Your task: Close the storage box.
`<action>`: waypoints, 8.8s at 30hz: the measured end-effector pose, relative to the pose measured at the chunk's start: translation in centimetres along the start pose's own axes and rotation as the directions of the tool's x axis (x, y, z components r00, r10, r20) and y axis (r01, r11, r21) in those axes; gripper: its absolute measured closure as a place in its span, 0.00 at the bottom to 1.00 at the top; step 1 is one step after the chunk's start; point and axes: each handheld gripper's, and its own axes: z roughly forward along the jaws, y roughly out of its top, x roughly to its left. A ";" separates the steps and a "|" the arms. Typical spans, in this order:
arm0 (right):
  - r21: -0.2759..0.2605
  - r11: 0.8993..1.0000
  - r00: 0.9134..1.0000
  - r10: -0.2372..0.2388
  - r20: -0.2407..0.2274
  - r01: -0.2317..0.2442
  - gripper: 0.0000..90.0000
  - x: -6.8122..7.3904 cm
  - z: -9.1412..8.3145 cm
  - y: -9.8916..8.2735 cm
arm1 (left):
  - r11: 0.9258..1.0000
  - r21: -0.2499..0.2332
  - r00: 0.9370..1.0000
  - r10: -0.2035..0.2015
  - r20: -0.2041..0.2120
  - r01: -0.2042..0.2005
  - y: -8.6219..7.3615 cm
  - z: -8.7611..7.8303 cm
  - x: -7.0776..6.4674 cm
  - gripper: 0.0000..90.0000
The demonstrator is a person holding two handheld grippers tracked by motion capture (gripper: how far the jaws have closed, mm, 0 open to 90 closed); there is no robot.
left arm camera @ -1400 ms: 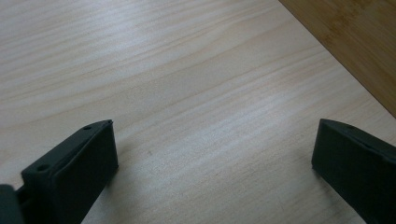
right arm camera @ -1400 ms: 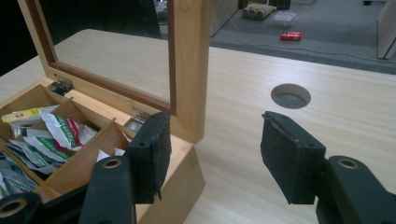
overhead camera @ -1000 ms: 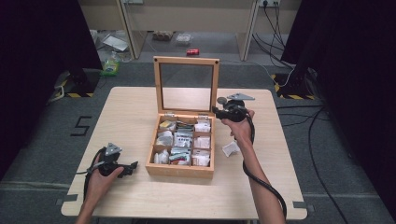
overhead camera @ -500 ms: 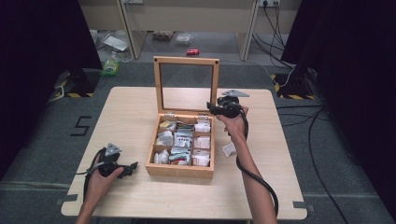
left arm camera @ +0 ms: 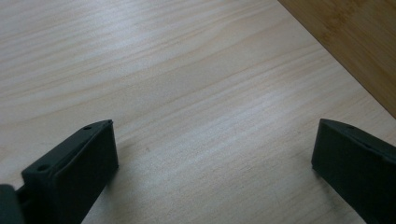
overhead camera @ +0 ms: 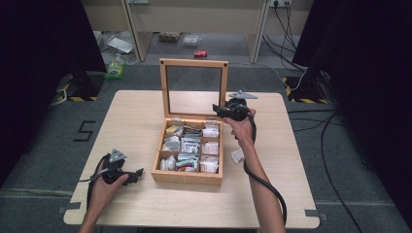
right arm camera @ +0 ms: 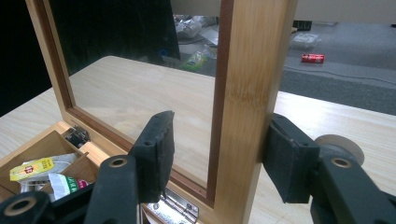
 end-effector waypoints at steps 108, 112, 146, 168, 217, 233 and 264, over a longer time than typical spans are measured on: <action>-0.035 0.999 0.992 -0.035 -0.121 0.031 0.62 2.6 -7.2 -4.1 | 1.000 0.000 1.000 -0.001 -0.001 0.001 -0.1 -0.1 -0.1 0.00; -0.031 0.999 0.992 -0.039 -0.124 0.035 0.62 2.7 -7.4 -4.4 | 1.000 -0.001 1.000 -0.001 -0.001 0.001 -0.1 -0.1 -0.1 0.00; -0.019 1.000 0.986 -0.017 -0.167 0.014 0.61 3.0 -8.1 -6.7 | 1.000 0.001 1.000 0.001 -0.001 -0.001 -0.1 -0.1 -0.1 0.00; -0.025 0.999 0.982 -0.033 -0.185 0.029 0.60 3.6 -9.0 -7.2 | 1.000 0.001 1.000 0.001 0.000 -0.001 -0.1 -0.1 -0.1 0.00; 0.007 0.995 0.972 -0.100 -0.214 0.104 0.57 5.2 -11.8 -10.0 | 1.000 0.001 1.000 0.001 0.000 -0.001 -0.1 -0.1 -0.1 0.00; 0.032 0.992 0.970 -0.111 -0.216 0.120 0.56 5.1 -12.1 -10.9 | 1.000 0.001 1.000 0.000 -0.001 0.000 -0.1 -0.1 -0.1 0.00; 0.076 0.995 0.987 -0.053 -0.149 0.064 0.47 2.2 -12.5 -11.5 | 1.000 0.001 1.000 0.001 0.000 -0.001 -0.1 -0.1 -0.1 0.00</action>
